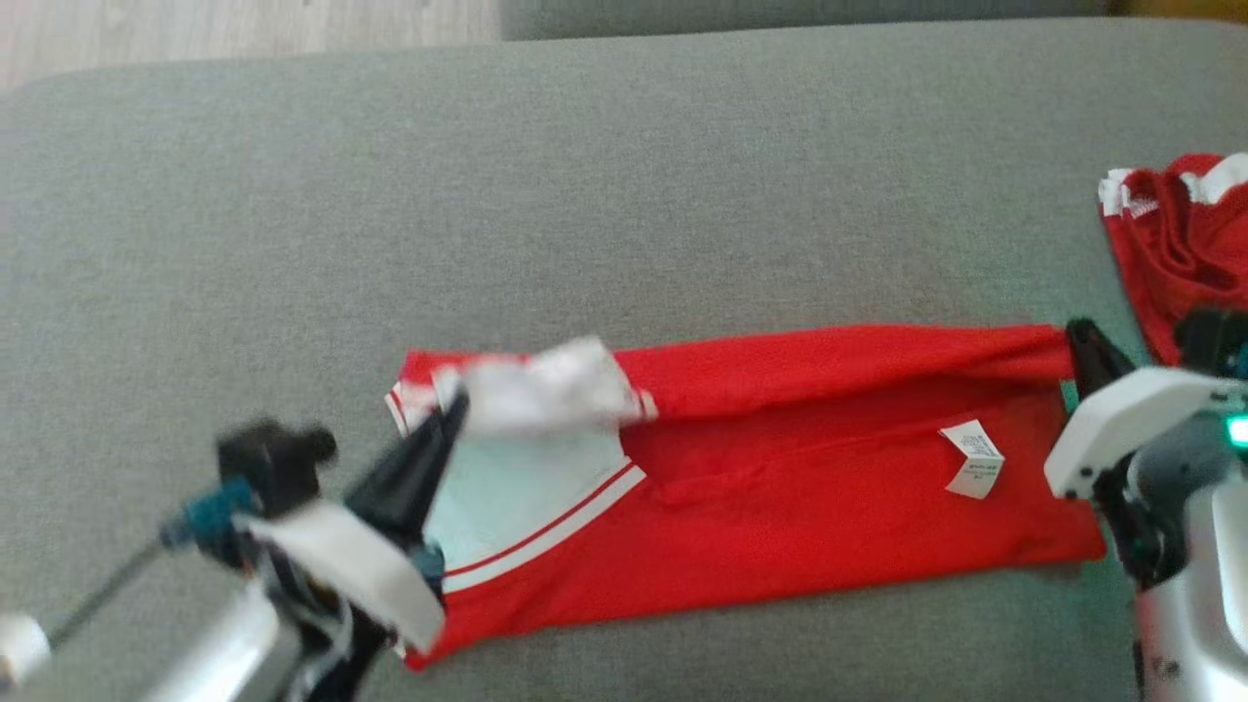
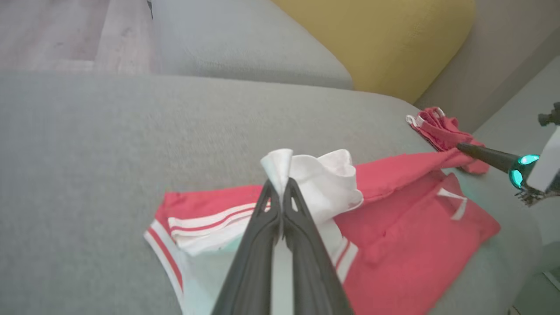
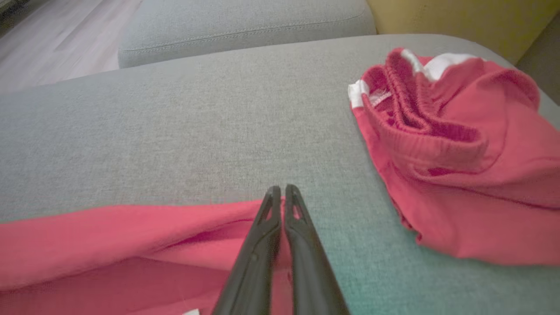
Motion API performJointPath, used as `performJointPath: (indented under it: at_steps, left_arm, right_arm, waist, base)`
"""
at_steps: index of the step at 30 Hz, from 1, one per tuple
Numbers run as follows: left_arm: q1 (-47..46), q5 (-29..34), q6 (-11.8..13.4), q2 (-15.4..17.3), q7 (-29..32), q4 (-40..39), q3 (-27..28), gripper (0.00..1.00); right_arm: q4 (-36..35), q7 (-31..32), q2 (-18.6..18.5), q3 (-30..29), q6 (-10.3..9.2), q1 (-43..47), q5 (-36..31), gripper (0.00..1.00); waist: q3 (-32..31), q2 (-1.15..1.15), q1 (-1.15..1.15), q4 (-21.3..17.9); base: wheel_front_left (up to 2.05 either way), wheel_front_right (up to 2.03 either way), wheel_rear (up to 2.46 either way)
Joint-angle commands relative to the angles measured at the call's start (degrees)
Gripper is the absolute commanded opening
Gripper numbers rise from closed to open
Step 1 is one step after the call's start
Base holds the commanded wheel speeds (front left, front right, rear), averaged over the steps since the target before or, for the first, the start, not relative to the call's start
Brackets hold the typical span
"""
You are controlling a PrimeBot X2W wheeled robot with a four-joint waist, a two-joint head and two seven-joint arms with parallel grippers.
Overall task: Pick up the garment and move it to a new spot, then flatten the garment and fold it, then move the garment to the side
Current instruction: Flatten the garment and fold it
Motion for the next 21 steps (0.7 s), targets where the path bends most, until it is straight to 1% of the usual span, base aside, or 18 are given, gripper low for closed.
performJointPath:
  at_steps: [1,5,8,10,13,14,15,16,17,18,19,21]
  left_arm:
    - [-0.99,-0.1,0.34,1.04,-1.19,-1.62,2.02,0.0]
    - [4.69,-0.26,1.13,-1.16,-5.35,0.61,0.63,0.0]
    - [6.35,0.42,0.93,-2.01,-6.95,2.72,-0.53,0.0]
    - [7.19,0.86,0.92,-2.59,-7.89,4.3,-1.18,0.0]
    - [8.37,0.81,0.79,-3.62,-9.79,6.48,-1.44,0.0]
    - [8.84,0.7,0.7,-3.85,-10.28,7.12,-1.52,0.0]
    - [9.34,0.57,0.66,-4.06,-10.73,7.66,-1.59,0.0]
    - [9.78,0.62,0.61,-4.23,-11.18,8.11,-1.76,0.0]
    - [10.22,0.7,0.63,-4.38,-11.57,8.54,-1.95,0.29]
    - [10.68,0.74,0.77,-4.56,-11.96,8.96,-2.06,0.62]
    - [11.11,0.58,1.05,-4.85,-12.48,9.27,-1.9,1.0]
    - [11.88,0.37,1.82,-5.32,-13.73,9.57,-1.35,1.0]
  right_arm:
    - [-2.58,-0.2,0.04,0.66,0.37,-0.58,-0.23,0.0]
    - [-4.46,-0.82,1.68,-0.69,0.37,2.49,-0.69,0.0]
    - [-5.11,-1.51,2.22,-1.26,0.37,4.23,-1.08,0.0]
    - [-5.41,-2.17,2.38,-1.33,0.37,5.47,-1.55,0.15]
    - [-5.79,-3.11,2.76,-2.13,0.37,7.15,-1.72,0.16]
    - [-5.83,-3.35,2.83,-2.31,0.37,7.66,-1.79,0.18]
    - [-5.95,-3.83,2.93,-2.67,0.37,8.12,-2.0,0.3]
    - [-6.01,-4.16,3.06,-2.86,0.37,8.67,-2.23,0.53]
    - [-6.08,-4.42,3.19,-3.0,0.37,9.25,-2.43,0.95]
    - [-6.25,-4.94,3.42,-3.63,0.37,9.75,-2.51,1.0]
    - [-6.39,-5.36,3.65,-4.18,0.37,10.26,-2.64,1.0]
    - [-6.82,-6.2,4.06,-5.33,0.37,11.3,-3.21,1.0]
  waist:
    - [-0.39,0.0,0.02,0.27]
    - [-0.84,0.0,0.02,0.38]
    - [-1.46,0.0,0.02,0.48]
    - [-1.99,0.0,0.02,0.47]
    - [-2.86,0.0,0.02,0.51]
    - [-3.15,0.0,0.02,0.48]
    - [-3.42,0.0,0.02,0.44]
    - [-3.71,0.0,0.02,0.44]
    - [-4.0,0.0,0.02,0.48]
    - [-4.28,0.0,0.02,0.53]
    - [-4.52,0.0,0.02,0.58]
    - [-4.98,0.0,0.02,0.71]
  base:
    - [0.0,0.0,0.0]
    - [0.0,0.0,0.0]
    - [0.0,0.0,0.0]
    - [0.0,0.0,0.0]
    - [0.0,0.0,0.0]
    - [0.0,0.0,0.0]
    - [0.0,0.0,0.0]
    - [0.0,0.0,0.0]
    - [0.0,0.0,0.0]
    - [0.0,0.0,0.0]
    - [0.0,0.0,0.0]
    - [0.0,0.0,0.0]
